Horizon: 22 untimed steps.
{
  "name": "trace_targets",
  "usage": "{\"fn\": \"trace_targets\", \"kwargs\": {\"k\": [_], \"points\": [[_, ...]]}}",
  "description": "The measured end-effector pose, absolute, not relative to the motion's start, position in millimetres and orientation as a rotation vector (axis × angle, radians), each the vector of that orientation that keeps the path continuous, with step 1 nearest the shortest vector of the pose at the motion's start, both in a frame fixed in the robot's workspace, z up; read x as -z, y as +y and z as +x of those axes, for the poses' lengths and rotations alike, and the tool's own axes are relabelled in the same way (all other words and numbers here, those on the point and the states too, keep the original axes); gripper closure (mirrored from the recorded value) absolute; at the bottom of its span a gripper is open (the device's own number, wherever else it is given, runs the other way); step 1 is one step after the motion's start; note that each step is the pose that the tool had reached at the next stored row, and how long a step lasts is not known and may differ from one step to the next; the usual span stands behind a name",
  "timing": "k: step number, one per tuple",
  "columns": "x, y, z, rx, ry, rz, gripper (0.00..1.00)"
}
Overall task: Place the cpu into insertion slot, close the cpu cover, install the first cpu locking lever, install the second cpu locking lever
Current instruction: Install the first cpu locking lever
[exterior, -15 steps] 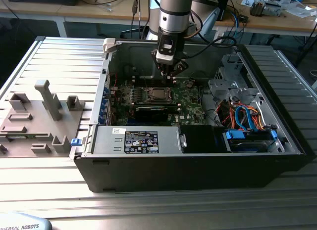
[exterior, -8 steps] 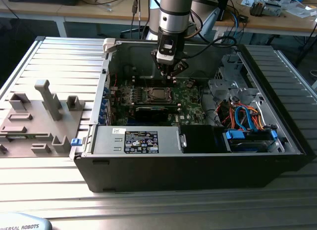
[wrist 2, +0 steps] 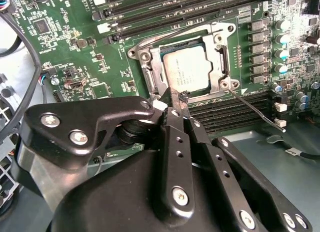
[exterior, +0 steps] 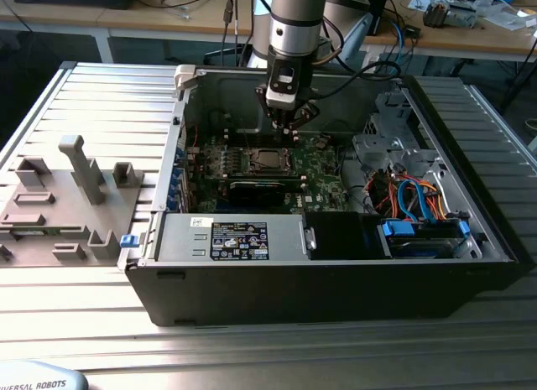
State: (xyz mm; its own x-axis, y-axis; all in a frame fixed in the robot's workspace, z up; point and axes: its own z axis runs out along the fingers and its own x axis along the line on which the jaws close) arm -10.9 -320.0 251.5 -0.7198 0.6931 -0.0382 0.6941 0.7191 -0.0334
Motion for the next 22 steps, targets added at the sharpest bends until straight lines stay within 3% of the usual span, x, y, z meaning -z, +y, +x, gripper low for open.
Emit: {"fn": "trace_targets", "kwargs": {"k": [22], "points": [[-251.5, -320.0, -10.9, 0.067, 2.925, 1.077, 0.89]]}}
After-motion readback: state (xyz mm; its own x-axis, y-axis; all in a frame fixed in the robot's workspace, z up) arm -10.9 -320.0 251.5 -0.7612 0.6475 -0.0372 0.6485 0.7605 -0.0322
